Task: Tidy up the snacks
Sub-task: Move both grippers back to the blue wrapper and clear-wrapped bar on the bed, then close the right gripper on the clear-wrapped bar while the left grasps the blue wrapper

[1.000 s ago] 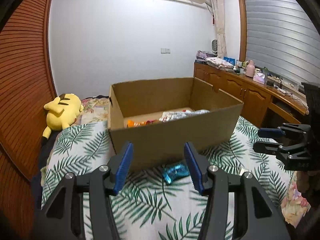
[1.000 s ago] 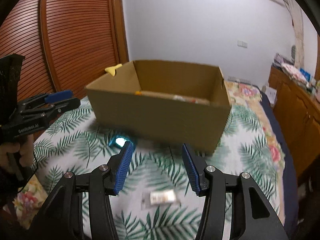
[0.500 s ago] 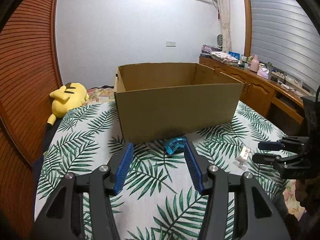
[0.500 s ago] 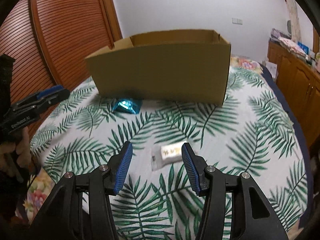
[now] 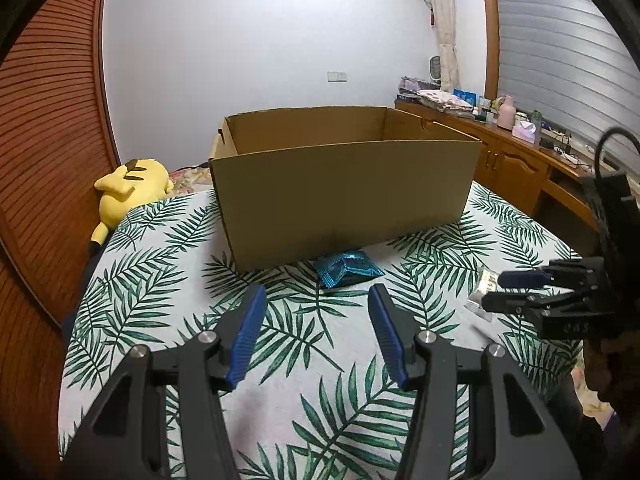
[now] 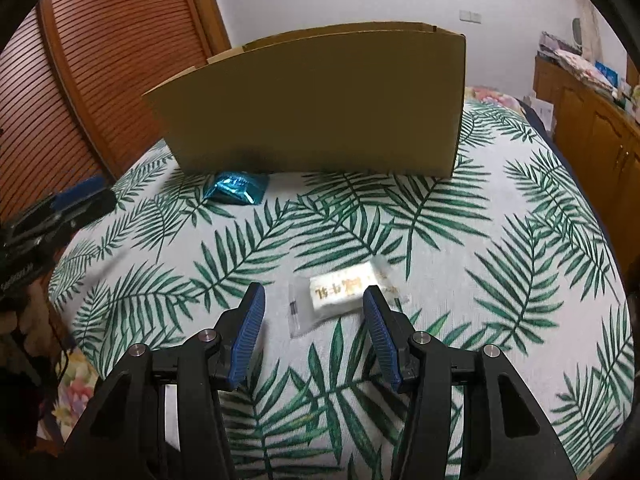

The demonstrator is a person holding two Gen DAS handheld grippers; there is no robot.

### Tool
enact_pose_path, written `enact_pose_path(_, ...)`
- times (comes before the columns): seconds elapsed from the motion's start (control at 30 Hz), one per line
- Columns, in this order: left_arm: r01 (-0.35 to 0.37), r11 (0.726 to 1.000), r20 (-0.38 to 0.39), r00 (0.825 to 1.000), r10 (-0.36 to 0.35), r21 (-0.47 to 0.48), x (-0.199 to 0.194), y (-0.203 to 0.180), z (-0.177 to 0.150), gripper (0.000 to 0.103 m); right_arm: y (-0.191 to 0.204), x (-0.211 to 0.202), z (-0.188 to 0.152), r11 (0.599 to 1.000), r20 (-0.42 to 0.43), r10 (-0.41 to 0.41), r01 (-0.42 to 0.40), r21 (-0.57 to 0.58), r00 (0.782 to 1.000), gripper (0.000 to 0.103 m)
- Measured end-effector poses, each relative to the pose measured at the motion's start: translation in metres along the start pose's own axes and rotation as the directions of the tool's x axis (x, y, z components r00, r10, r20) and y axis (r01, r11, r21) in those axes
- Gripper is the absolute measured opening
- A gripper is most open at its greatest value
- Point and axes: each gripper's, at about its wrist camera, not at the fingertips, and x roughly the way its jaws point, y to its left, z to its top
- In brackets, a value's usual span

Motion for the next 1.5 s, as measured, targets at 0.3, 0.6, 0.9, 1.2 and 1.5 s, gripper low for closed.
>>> enact_pose_path(0.3, -0.001, 1.0, -0.006, 1.0, 0.001, 0.012, 0.008, -0.001, 0.007, 0.053, -0.005, 0.016, 0.012, 1.0, -0.031, -0.008, 0.009, 0.022, 0.999, 0.052)
enact_pose_path(0.6, 0.022, 0.999, -0.031, 0.999, -0.021, 0.043, 0.025, -0.008, 0.017, 0.053, -0.006, 0.032, 0.023, 0.997, -0.054, -0.068, 0.066, -0.04, 0.996, 0.035)
enact_pose_path(0.9, 0.112, 0.985, -0.114, 0.989, -0.098, 0.131, 0.051, -0.02, 0.033, 0.053, -0.014, 0.032, 0.021, 0.996, -0.035, -0.062, 0.059, -0.073, 0.997, 0.02)
enact_pose_path(1.2, 0.202, 0.953, -0.228, 0.962, -0.149, 0.227, 0.09, -0.026, 0.05, 0.052, -0.017, 0.032, 0.02, 0.998, -0.024, -0.032, 0.031, -0.057, 0.999, 0.021)
enact_pose_path(1.5, 0.272, 0.93, -0.274, 0.94, -0.202, 0.248, 0.111, -0.032, 0.054, 0.052, -0.02, 0.032, 0.019, 0.998, -0.019, -0.028, 0.027, -0.055, 0.999, 0.021)
